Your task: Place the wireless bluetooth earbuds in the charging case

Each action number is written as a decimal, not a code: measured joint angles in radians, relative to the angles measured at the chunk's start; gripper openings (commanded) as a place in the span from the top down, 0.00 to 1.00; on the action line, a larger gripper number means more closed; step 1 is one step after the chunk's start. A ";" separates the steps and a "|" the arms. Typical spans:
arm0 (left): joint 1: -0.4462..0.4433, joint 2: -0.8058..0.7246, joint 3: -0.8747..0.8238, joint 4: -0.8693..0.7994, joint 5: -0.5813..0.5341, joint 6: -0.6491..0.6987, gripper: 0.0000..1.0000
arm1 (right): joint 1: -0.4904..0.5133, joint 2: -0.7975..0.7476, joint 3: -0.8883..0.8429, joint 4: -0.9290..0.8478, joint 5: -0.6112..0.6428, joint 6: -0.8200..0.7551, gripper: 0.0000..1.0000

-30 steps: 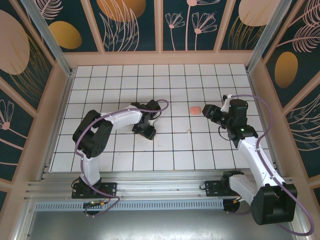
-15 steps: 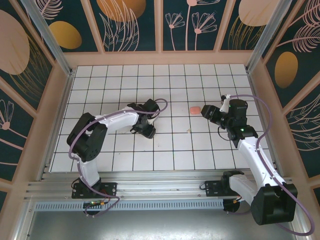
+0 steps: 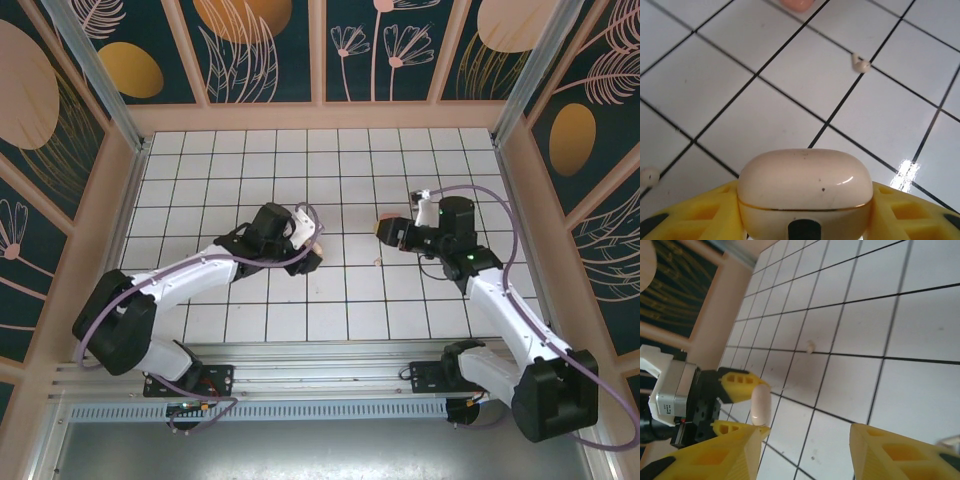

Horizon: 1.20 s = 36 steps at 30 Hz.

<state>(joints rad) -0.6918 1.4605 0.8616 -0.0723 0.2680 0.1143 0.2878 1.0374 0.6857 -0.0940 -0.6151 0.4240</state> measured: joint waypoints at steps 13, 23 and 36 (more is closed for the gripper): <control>0.000 -0.039 -0.124 0.279 0.094 0.232 0.73 | 0.167 0.099 0.002 0.146 -0.060 0.033 0.49; 0.000 -0.040 -0.124 0.315 0.103 0.269 0.73 | 0.244 0.208 0.027 0.184 -0.067 0.062 0.49; -0.004 -0.062 -0.124 0.315 0.103 0.271 0.73 | 0.274 0.291 0.079 0.188 -0.047 0.077 0.50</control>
<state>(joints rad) -0.6960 1.3987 0.7376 0.2432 0.3706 0.3855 0.5617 1.3281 0.7643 0.0937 -0.6624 0.5011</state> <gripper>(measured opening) 0.483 0.503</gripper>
